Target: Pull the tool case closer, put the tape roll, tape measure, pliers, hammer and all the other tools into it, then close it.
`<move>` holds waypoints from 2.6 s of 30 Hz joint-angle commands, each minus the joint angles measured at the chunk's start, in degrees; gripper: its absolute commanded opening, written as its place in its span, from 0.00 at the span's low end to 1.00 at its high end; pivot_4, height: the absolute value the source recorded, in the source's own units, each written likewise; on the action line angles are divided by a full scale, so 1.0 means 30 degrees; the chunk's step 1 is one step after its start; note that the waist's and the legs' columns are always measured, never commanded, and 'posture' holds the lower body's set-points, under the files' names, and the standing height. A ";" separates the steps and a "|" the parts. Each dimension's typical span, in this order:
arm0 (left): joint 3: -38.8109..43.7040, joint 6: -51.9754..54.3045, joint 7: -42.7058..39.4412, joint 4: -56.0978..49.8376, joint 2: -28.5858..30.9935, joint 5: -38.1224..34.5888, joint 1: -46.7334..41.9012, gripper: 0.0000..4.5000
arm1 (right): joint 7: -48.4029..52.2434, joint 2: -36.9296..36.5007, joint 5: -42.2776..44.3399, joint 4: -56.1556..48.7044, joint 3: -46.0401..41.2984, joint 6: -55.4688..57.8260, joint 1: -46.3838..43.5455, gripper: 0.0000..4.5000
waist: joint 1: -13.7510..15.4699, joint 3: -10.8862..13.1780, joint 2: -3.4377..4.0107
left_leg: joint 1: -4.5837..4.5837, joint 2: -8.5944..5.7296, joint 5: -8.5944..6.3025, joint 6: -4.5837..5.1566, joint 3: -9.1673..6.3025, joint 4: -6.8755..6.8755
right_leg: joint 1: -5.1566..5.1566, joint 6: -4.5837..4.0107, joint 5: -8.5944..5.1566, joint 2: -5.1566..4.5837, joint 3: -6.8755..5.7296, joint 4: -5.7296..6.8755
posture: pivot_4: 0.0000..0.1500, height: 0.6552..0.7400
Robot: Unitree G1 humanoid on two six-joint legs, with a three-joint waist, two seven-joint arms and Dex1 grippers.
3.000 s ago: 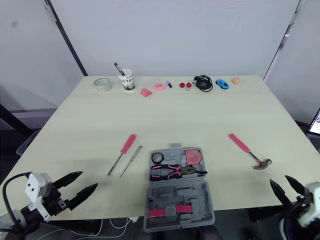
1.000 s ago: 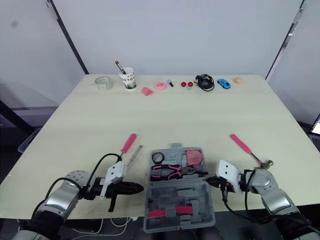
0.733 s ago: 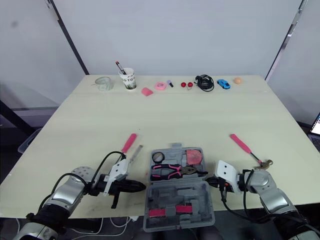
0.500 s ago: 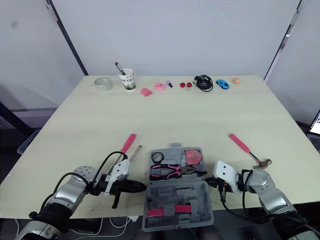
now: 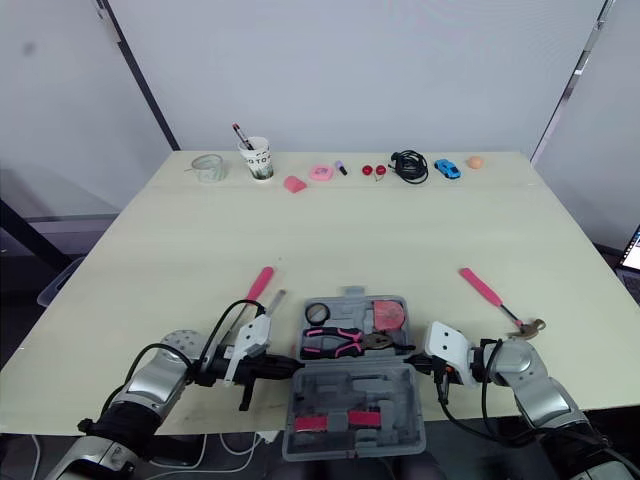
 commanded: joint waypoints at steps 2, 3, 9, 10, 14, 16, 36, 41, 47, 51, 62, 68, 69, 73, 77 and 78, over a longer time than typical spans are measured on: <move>-0.0203 0.0675 0.0542 -0.0746 -0.0689 -0.0149 -0.0141 0.02 | 0.0095 0.0146 -0.0040 0.0142 0.0192 -0.0349 -0.0381 0.00 | 0.0046 -0.0004 0.0004 | 0.0002 -0.0003 0.0000 0.0000 0.0000 0.0008 | 0.0004 0.0001 0.0000 -0.0001 0.0002 0.0003 | 1.00 1.00; -0.0172 0.0748 0.0548 -0.0769 -0.0689 -0.0123 -0.0151 0.02 | 0.0092 0.0169 -0.0037 0.0217 0.0178 -0.0379 -0.0448 0.00 | 0.0073 -0.0005 0.0001 | 0.0004 -0.0005 0.0001 0.0000 -0.0003 0.0012 | 0.0007 0.0001 0.0000 -0.0001 0.0005 0.0006 | 1.00 1.00; -0.0059 0.0869 0.0806 -0.0377 -0.0761 0.0091 -0.0555 0.02 | -0.0082 0.0438 0.0009 0.0779 0.0005 -0.0547 -0.0953 0.00 | 0.0100 -0.0006 0.0000 | 0.0015 -0.0005 0.0002 0.0001 -0.0006 0.0023 | 0.0012 0.0003 0.0001 0.0000 0.0010 0.0015 | 1.00 1.00; 0.0054 0.1044 0.1033 -0.0104 -0.0929 0.0077 -0.0924 0.02 | -0.0180 0.0583 0.0018 0.1009 -0.0055 -0.0516 -0.1232 0.00 | 0.0102 -0.0006 0.0000 | 0.0017 -0.0005 0.0002 0.0001 -0.0008 0.0023 | 0.0012 0.0002 0.0001 0.0000 0.0009 0.0018 | 1.00 1.00; 0.0315 0.1038 0.2047 0.1082 -0.1480 0.0442 -0.2108 0.02 | -0.0388 0.1029 -0.0087 0.1982 -0.0133 -0.0599 -0.2194 0.00 | 0.0157 -0.0004 0.0000 | 0.0014 -0.0007 0.0013 0.0002 -0.0018 0.0051 | 0.0013 0.0007 0.0005 0.0011 0.0010 0.0033 | 1.00 1.00; 0.0257 0.0804 0.2077 0.1476 -0.1491 0.0608 -0.2371 0.02 | -0.0576 0.1194 -0.0275 0.2479 -0.0149 -0.0778 -0.2586 0.00 | 0.0126 -0.0005 -0.0001 | 0.0012 -0.0008 0.0013 0.0001 -0.0019 0.0054 | 0.0012 0.0007 0.0006 0.0013 0.0013 0.0036 | 1.00 1.00; 0.0754 -0.0295 0.2687 0.4008 -0.1836 0.1219 -0.4161 0.02 | -0.1925 0.2788 -0.0895 0.5112 -0.0523 -0.1815 -0.4467 0.00 | -0.0165 -0.0004 -0.0001 | 0.0004 -0.0008 0.0012 0.0000 -0.0022 0.0048 | 0.0011 0.0001 0.0013 0.0023 0.0022 0.0040 | 1.00 1.00; 0.0981 -0.0698 0.2878 0.4624 -0.1786 0.1383 -0.4507 0.02 | -0.2184 0.3010 -0.1019 0.5410 -0.0636 -0.1977 -0.4681 0.00 | -0.0201 -0.0004 0.0000 | 0.0002 -0.0007 0.0011 -0.0001 -0.0018 0.0036 | 0.0008 0.0011 0.0019 0.0025 0.0025 0.0038 | 1.00 1.00; 0.0881 -0.0924 0.2750 0.5021 -0.1789 0.1444 -0.4678 0.02 | -0.2230 0.3118 -0.1096 0.5551 -0.0689 -0.2112 -0.4809 0.00 | -0.0202 -0.0003 0.0001 | 0.0001 -0.0007 0.0011 -0.0001 -0.0018 0.0034 | 0.0006 0.0008 0.0017 0.0025 0.0024 0.0038 | 1.00 1.00; 0.0863 -0.0970 0.2717 0.5062 -0.1801 0.1441 -0.4692 0.02 | -0.2217 0.3224 -0.1099 0.5532 -0.0671 -0.2086 -0.4855 0.00 | -0.0202 -0.0003 0.0001 | 0.0000 -0.0006 0.0011 -0.0001 -0.0018 0.0030 | 0.0005 0.0013 0.0020 0.0025 0.0024 0.0037 | 1.00 1.00; 0.0598 -0.0320 0.1656 0.3839 -0.1094 0.1354 -0.3785 0.02 | -0.1879 0.3584 -0.1063 0.5179 -0.0397 -0.1842 -0.4707 0.00 | -0.0287 -0.0003 0.0001 | 0.0002 0.0007 0.0010 -0.0002 -0.0017 0.0009 | -0.0002 0.0034 0.0031 0.0045 0.0031 0.0032 | 1.00 1.00; 0.0627 -0.0146 0.1855 0.3453 -0.1002 0.1330 -0.3461 0.02 | -0.2191 0.3910 -0.1295 0.5710 -0.0451 -0.2116 -0.5112 0.00 | -0.0298 -0.0003 0.0001 | 0.0006 0.0017 0.0009 -0.0001 -0.0014 -0.0001 | -0.0004 0.0050 0.0040 0.0060 0.0038 0.0027 | 1.00 1.00; 0.0661 -0.0101 0.1894 0.3424 -0.1000 0.1306 -0.3447 0.02 | -0.2198 0.3941 -0.1311 0.5751 -0.0466 -0.2123 -0.5147 0.00 | -0.0299 -0.0003 0.0001 | 0.0006 0.0017 0.0009 -0.0001 -0.0013 -0.0001 | -0.0004 0.0049 0.0039 0.0060 0.0038 0.0028 | 1.00 1.00; 0.0665 -0.0081 0.1885 0.3399 -0.0908 0.1336 -0.3293 0.02 | -0.2346 0.4060 -0.1470 0.5968 -0.0474 -0.2358 -0.5284 0.00 | -0.0293 -0.0002 0.0002 | 0.0008 0.0018 0.0009 -0.0001 -0.0010 -0.0001 | -0.0005 0.0009 0.0016 0.0060 0.0040 0.0028 | 1.00 1.00; 0.0598 -0.0232 0.1831 0.3626 -0.0850 0.1481 -0.3332 0.02 | -0.2662 0.4149 -0.1616 0.6250 -0.0547 -0.2583 -0.5448 0.00 | -0.0297 -0.0002 0.0002 | 0.0010 0.0019 0.0009 -0.0001 -0.0009 -0.0001 | -0.0004 0.0010 0.0017 0.0061 0.0040 0.0028 | 1.00 1.00; 0.0599 -0.0237 0.1841 0.3700 -0.0874 0.1492 -0.3393 0.02 | -0.2637 0.4144 -0.1596 0.6273 -0.0561 -0.2575 -0.5456 0.00 | -0.0296 -0.0002 0.0002 | 0.0011 0.0019 0.0009 -0.0001 -0.0009 -0.0001 | -0.0005 0.0011 0.0017 0.0061 0.0041 0.0028 | 1.00 1.00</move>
